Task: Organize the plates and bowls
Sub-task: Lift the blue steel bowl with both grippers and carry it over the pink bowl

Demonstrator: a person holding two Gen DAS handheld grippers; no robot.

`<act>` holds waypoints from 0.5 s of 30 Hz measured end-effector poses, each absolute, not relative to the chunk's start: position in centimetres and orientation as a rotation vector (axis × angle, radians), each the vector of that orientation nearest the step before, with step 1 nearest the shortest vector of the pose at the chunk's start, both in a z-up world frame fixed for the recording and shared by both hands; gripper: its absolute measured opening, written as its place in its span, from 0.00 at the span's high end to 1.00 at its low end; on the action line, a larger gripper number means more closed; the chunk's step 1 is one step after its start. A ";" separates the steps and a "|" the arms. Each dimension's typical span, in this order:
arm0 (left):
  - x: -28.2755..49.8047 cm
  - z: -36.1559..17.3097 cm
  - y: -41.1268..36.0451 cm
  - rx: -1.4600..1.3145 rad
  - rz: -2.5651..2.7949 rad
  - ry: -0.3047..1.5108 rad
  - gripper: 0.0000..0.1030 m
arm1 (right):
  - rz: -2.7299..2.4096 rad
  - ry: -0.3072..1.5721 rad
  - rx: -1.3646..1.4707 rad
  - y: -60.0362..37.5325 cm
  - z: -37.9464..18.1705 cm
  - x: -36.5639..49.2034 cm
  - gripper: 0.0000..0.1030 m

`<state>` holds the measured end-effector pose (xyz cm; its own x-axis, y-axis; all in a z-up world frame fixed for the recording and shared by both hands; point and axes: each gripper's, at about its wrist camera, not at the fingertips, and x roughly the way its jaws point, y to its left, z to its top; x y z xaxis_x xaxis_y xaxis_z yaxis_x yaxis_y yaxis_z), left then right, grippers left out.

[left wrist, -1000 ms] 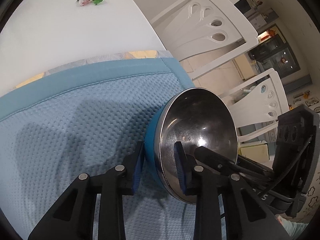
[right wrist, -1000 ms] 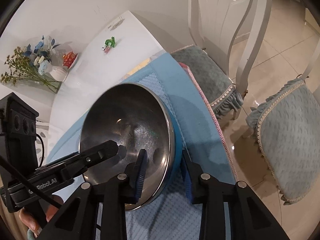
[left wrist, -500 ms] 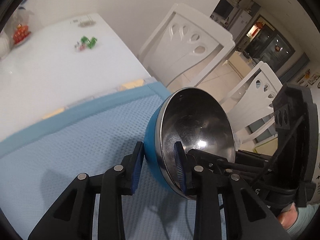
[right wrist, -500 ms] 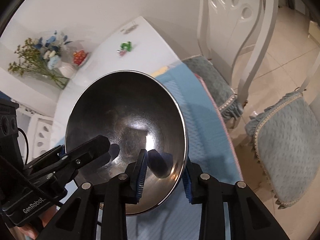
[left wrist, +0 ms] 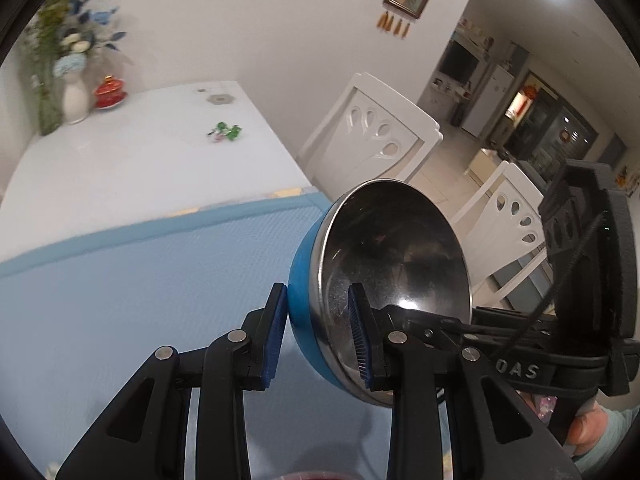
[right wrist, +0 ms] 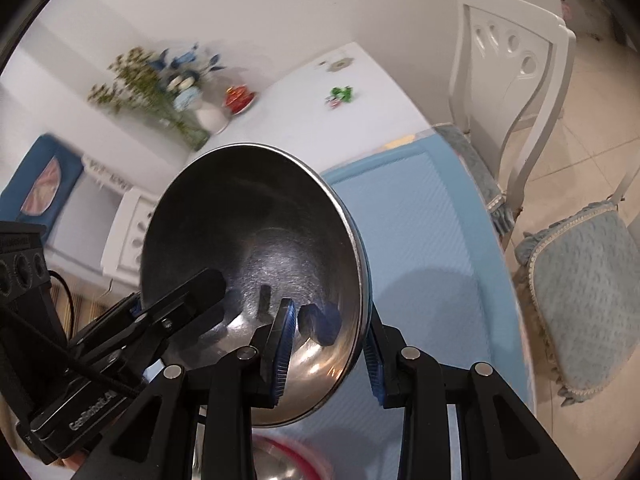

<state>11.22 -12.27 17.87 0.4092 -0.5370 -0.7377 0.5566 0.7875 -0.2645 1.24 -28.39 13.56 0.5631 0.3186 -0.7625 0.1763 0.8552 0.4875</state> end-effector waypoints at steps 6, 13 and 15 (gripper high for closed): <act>6.5 18.6 -9.2 -0.021 -0.623 0.919 0.72 | 0.150 1.004 0.531 -25.2 14.6 -3.1 0.69; 2.7 18.9 -6.3 -0.074 -0.552 0.912 0.72 | 0.219 1.009 0.483 -22.5 14.9 -6.5 0.69; 1.7 18.9 -5.5 -0.085 -0.526 0.914 0.72 | 0.240 1.014 0.473 -21.6 14.9 -7.3 0.69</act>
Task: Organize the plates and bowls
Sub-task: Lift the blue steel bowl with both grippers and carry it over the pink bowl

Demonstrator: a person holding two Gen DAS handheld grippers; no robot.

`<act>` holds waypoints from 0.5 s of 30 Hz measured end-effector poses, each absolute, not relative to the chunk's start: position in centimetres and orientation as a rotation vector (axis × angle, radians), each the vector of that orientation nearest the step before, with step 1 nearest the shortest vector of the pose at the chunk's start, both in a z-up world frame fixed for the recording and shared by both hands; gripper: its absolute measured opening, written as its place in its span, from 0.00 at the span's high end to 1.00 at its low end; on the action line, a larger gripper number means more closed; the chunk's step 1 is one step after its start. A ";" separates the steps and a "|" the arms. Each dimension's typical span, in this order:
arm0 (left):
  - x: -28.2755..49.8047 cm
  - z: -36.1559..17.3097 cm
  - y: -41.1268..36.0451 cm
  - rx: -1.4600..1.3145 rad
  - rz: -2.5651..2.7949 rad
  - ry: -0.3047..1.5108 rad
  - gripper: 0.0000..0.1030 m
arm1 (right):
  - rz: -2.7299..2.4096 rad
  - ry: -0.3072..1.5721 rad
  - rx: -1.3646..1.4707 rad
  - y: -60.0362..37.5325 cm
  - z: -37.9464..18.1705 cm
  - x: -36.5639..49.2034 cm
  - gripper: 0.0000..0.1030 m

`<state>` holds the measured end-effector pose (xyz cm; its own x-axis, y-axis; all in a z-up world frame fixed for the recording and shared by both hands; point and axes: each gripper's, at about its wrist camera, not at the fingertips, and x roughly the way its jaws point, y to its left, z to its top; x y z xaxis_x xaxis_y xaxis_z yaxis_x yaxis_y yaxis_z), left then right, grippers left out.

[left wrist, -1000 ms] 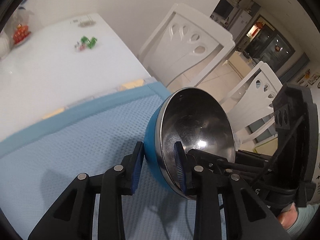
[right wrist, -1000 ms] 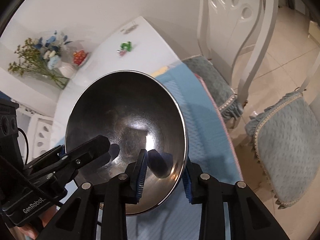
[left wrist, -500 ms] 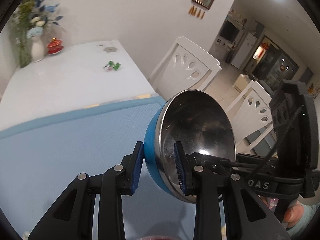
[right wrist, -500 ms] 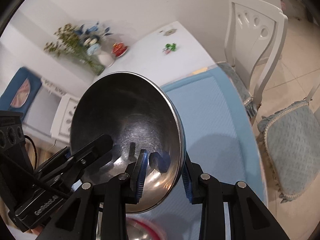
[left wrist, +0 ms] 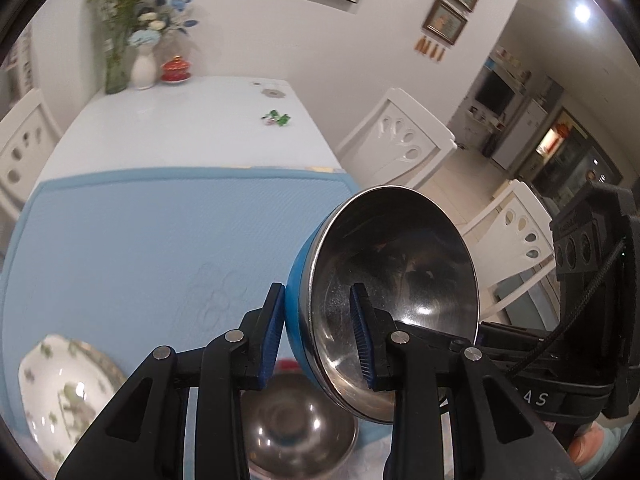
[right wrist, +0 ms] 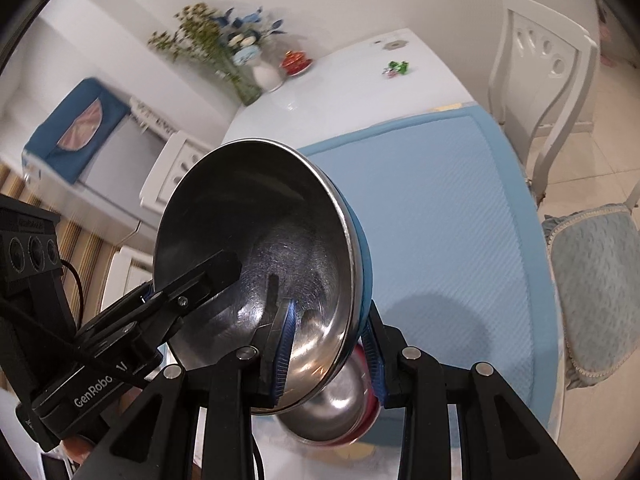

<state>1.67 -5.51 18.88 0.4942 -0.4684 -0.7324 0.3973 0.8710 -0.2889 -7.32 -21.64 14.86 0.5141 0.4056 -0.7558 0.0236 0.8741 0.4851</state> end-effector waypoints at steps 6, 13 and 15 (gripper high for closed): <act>-0.9 18.8 -3.4 -0.110 -0.475 0.913 0.72 | 0.296 1.036 0.455 -19.7 14.7 -8.6 0.69; -3.0 17.0 -1.6 -0.164 -0.434 0.934 0.72 | 0.332 1.068 0.399 -18.1 13.7 -9.8 0.69; -3.2 15.9 -1.2 -0.184 -0.424 0.969 0.72 | 0.342 1.087 0.384 -17.7 13.2 -10.1 0.69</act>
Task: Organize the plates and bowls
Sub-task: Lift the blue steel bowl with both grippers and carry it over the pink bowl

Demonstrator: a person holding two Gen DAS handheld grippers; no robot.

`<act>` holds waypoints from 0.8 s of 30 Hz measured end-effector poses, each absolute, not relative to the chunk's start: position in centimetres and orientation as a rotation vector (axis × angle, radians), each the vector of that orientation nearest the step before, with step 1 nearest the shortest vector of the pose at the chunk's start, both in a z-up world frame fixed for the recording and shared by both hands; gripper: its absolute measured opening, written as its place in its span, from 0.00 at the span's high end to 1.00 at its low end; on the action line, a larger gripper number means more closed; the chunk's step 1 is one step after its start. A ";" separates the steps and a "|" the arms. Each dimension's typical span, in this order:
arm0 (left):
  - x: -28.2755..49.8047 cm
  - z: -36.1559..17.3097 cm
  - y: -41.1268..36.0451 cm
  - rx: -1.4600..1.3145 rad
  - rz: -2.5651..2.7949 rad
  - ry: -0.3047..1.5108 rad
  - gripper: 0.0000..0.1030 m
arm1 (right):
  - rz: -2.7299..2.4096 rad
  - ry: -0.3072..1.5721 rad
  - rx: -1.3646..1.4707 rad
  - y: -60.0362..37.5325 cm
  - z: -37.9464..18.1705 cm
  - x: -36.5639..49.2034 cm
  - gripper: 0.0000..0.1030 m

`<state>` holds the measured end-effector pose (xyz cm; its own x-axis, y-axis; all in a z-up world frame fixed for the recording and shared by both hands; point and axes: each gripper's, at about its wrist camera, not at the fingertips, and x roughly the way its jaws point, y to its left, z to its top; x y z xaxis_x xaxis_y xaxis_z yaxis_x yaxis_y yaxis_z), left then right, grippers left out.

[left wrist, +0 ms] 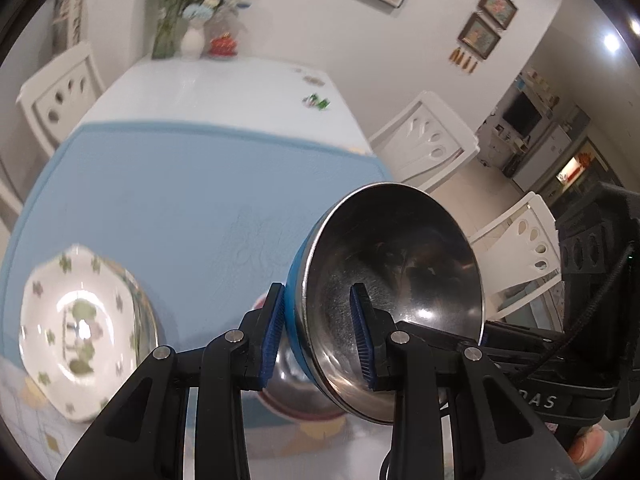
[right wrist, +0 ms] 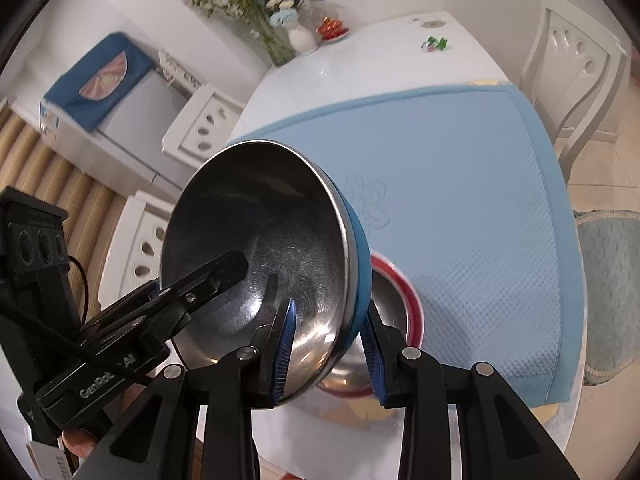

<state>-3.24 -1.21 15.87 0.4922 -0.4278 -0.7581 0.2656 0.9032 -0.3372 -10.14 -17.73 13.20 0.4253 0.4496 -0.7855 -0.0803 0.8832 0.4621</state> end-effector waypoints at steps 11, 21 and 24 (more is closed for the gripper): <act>-8.2 11.3 -0.7 -0.218 -0.445 1.105 0.72 | 0.395 1.178 0.296 -17.3 9.1 -13.4 0.69; -9.0 9.6 -0.6 -0.265 -0.449 1.131 0.72 | 0.381 1.238 0.289 -17.5 6.9 -13.5 0.69; -7.8 9.4 -0.8 -0.268 -0.449 1.127 0.72 | 0.361 1.236 0.281 -17.5 6.8 -12.6 0.68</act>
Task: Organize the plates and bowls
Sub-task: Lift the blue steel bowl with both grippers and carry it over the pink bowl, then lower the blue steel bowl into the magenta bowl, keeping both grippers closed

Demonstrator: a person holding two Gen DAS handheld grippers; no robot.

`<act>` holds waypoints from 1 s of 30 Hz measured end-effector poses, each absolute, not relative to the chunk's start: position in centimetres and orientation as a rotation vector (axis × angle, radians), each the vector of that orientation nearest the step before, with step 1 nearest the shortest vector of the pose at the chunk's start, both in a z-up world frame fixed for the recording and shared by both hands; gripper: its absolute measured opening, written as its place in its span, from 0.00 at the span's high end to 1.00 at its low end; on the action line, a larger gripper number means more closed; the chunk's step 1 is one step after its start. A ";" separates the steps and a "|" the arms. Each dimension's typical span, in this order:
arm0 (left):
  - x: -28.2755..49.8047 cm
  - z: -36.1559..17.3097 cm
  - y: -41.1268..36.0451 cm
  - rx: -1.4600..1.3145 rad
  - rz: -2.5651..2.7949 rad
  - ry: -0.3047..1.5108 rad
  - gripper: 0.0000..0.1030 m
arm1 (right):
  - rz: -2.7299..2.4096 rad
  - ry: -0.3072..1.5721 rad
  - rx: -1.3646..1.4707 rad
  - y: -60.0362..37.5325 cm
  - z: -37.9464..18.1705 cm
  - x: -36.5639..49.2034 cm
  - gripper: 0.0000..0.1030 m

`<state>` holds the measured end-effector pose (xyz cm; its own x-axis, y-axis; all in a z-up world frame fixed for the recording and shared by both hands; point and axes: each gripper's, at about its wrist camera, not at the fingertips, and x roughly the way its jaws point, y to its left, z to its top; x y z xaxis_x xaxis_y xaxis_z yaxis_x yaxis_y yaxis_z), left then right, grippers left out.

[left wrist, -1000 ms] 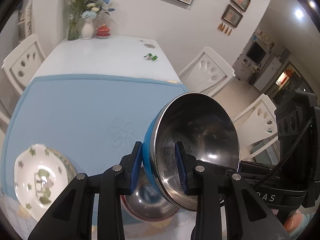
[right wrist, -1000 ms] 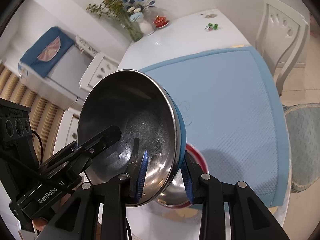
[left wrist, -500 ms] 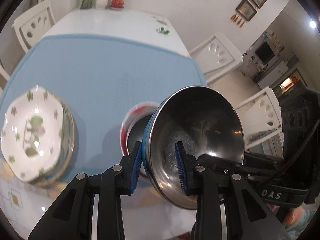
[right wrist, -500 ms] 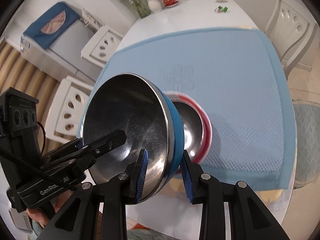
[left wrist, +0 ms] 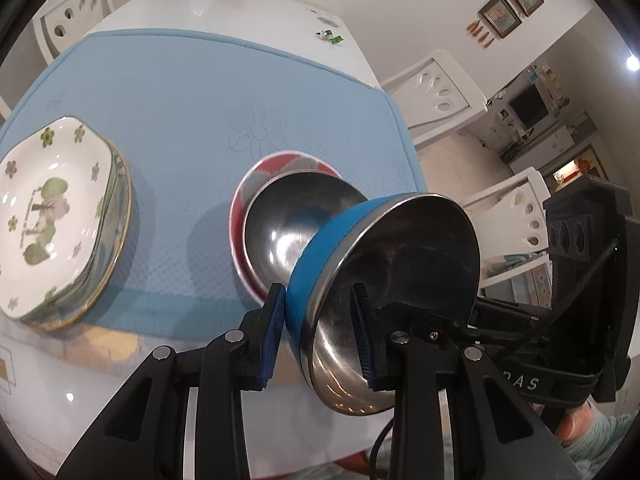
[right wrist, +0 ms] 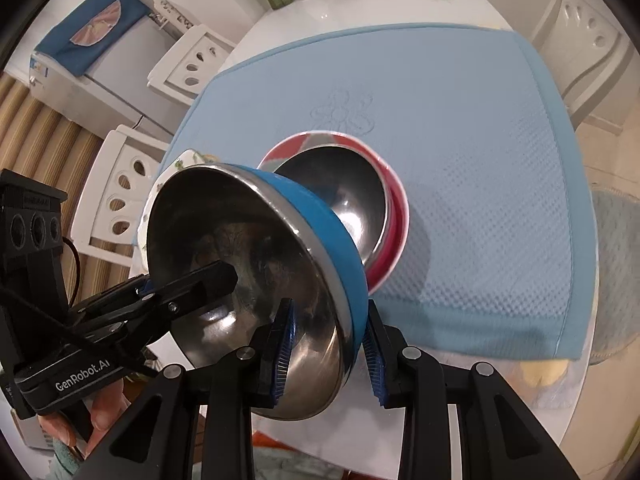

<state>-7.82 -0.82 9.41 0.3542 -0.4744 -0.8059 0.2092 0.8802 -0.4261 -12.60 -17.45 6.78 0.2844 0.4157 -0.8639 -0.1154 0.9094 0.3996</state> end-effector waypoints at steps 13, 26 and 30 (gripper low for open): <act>-4.0 7.9 -1.7 -0.253 -0.450 1.150 0.72 | 0.272 1.290 0.312 -18.1 5.2 -8.5 0.68; -3.1 7.2 -0.6 -0.270 -0.441 1.195 0.70 | 0.279 1.293 0.353 -18.4 5.6 -8.1 0.68; -2.4 8.2 0.8 -0.283 -0.417 1.166 0.70 | 0.282 1.275 0.351 -18.6 6.1 -8.1 0.68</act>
<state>-2.38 0.79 8.17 0.3315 -0.4572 -0.8253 0.1695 0.8894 -0.4246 -8.13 -18.57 6.06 0.2693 0.3951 -0.8783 -0.0119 0.9133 0.4072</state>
